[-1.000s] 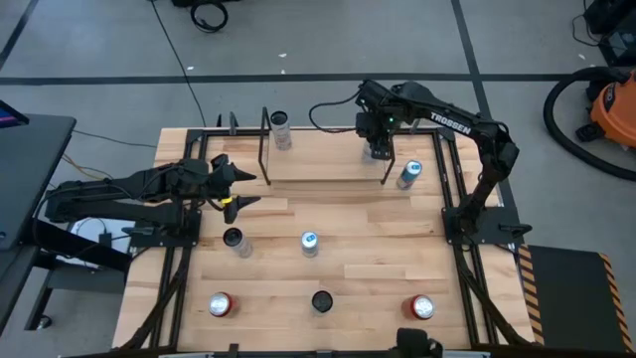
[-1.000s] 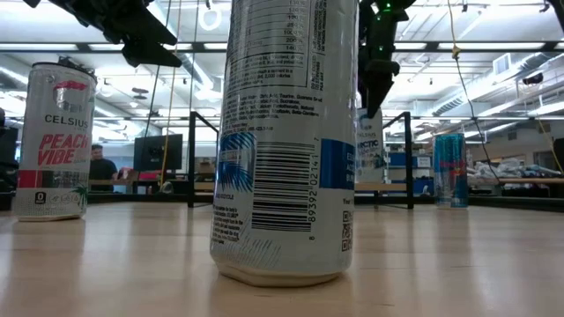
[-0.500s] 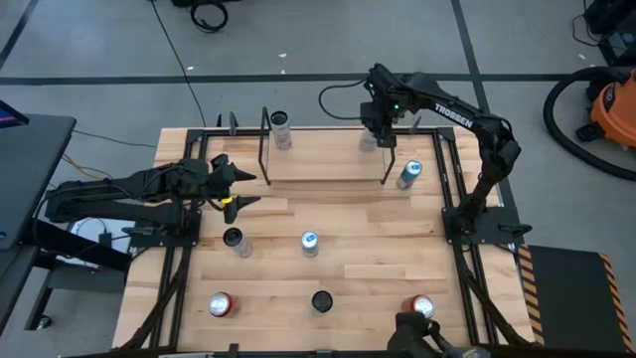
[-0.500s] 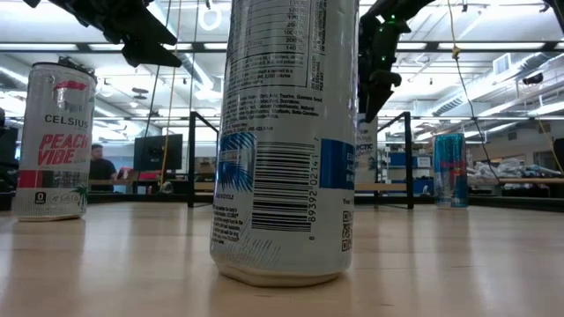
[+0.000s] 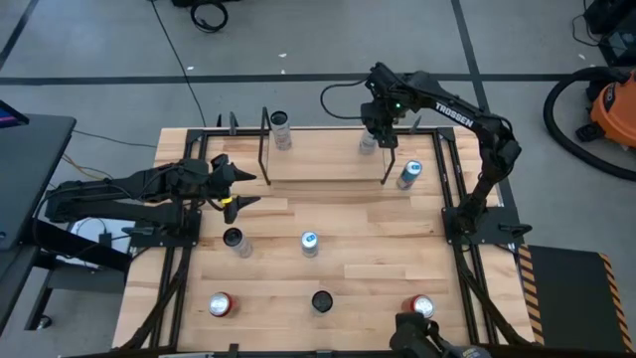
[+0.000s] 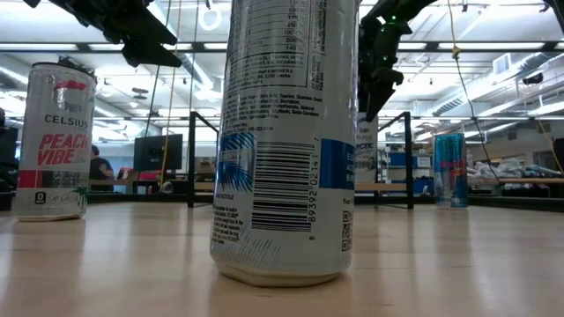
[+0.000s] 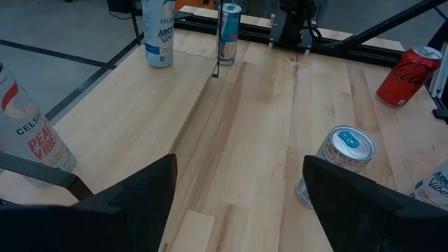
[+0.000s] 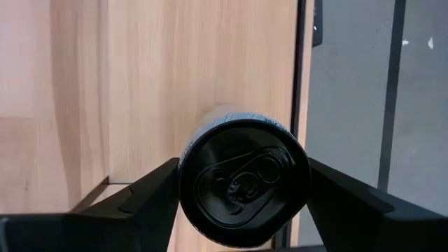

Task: Place canned beverage on shelf
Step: Put the top white blue soda can on the shelf, then put the top blue soda can on the shelf

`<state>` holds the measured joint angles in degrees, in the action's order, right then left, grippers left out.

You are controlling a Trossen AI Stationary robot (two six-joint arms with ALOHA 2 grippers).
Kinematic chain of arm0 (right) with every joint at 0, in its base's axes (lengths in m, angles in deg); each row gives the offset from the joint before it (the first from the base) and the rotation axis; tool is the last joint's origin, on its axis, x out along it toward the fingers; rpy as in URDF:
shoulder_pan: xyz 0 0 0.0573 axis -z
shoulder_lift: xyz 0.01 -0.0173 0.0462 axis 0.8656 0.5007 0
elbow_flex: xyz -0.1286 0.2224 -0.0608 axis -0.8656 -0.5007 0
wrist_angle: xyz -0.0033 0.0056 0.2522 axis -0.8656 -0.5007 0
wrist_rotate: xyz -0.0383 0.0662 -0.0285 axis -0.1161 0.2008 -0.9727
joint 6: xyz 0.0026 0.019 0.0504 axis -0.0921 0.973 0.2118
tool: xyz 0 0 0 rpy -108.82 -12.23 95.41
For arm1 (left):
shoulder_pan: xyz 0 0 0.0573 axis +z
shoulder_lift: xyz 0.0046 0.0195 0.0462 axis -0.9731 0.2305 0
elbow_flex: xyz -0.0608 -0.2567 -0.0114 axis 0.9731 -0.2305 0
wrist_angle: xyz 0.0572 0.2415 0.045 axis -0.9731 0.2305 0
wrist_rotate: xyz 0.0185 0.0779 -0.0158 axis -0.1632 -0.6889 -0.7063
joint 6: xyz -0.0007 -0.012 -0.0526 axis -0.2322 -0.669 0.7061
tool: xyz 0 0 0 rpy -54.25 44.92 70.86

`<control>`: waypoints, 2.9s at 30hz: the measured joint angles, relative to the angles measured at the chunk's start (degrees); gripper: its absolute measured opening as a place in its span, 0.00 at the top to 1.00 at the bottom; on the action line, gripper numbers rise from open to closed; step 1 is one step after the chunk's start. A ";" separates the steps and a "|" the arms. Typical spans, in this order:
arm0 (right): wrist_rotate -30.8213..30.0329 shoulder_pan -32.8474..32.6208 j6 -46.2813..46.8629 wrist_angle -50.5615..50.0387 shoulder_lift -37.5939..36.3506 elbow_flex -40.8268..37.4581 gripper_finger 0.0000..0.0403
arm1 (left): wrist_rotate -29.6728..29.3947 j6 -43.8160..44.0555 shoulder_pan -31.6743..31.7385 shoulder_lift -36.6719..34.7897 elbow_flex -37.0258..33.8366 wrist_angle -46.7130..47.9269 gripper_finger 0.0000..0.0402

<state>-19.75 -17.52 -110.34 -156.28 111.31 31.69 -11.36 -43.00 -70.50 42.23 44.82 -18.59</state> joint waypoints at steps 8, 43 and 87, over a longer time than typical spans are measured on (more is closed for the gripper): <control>3.72 1.25 1.42 0.35 0.37 0.00 0.27 | 0.02 0.11 0.00 0.02 0.00 0.00 0.22; -8.41 0.83 2.55 5.84 1.25 0.00 0.15 | 0.00 -0.22 0.01 0.02 0.01 0.00 0.22; -13.78 -12.74 43.18 -15.73 -13.51 0.04 0.15 | 0.00 -1.74 0.00 0.02 0.01 0.07 0.22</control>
<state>-33.54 -30.26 -67.16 -172.02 97.80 31.73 -11.36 -44.73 -70.50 42.25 44.83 -18.52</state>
